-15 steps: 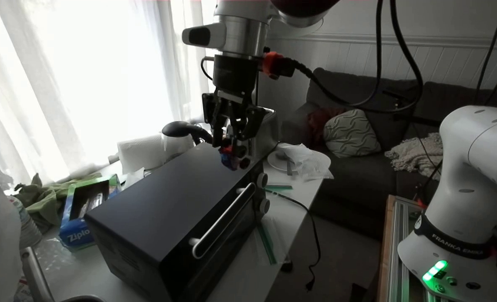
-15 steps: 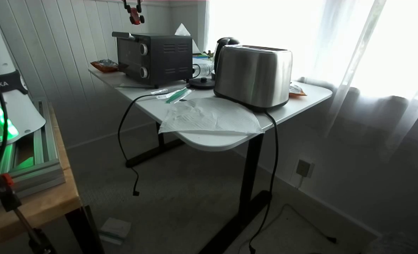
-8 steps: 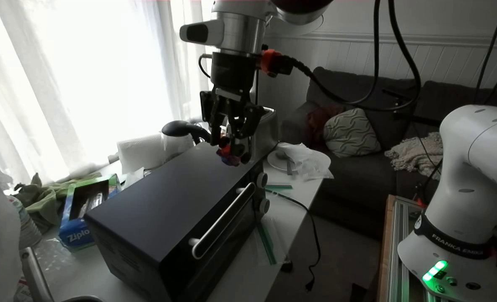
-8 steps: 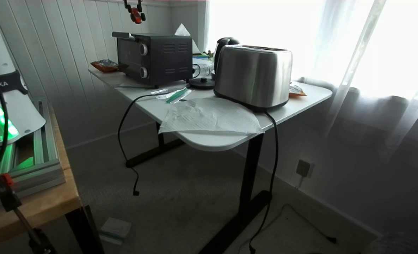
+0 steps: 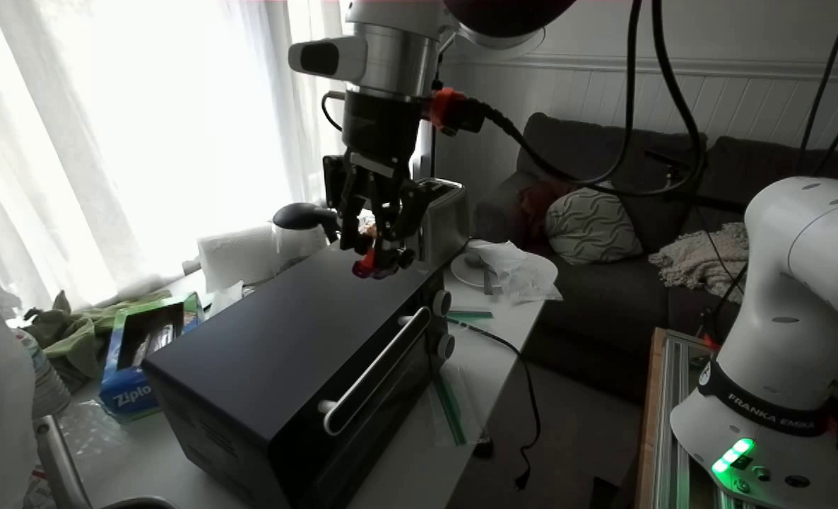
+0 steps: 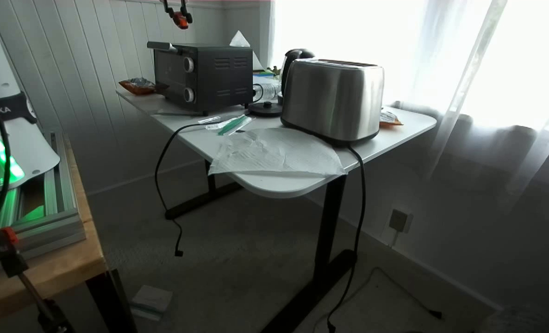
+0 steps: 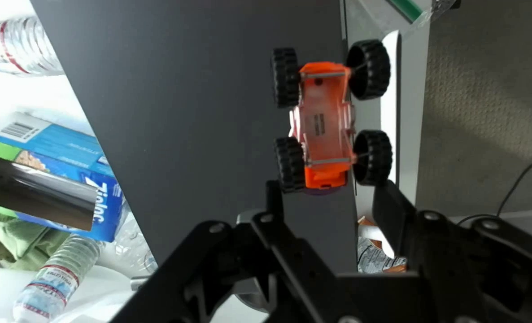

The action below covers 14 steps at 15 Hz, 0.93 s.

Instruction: Pick up the toy monster truck and place it upside down on the black oven

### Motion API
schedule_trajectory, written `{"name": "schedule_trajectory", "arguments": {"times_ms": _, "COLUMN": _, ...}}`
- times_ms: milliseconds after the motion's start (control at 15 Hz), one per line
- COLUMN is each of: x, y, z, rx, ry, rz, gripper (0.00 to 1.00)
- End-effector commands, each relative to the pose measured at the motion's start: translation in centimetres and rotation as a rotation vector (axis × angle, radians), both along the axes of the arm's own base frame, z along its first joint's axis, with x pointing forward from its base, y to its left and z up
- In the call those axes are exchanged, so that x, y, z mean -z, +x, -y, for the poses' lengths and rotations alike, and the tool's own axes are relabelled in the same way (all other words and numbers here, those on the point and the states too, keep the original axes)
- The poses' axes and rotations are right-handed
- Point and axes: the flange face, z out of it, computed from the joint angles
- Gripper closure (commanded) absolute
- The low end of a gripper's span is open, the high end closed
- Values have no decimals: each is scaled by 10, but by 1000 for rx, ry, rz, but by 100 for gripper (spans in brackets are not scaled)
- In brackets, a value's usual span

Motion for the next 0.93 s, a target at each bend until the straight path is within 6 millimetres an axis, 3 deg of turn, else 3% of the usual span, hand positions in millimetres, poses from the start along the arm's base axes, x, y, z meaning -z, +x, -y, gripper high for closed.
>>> {"name": "schedule_trajectory", "arguments": {"times_ms": 0, "x": 4, "y": 10, "z": -20, "rx": -28, "ry": -14, "rz": 40, "gripper": 72}}
{"name": "schedule_trajectory", "arguments": {"times_ms": 867, "x": 52, "y": 40, "z": -49, "rx": -81, "ry": -66, "rz": 19, "gripper": 72}}
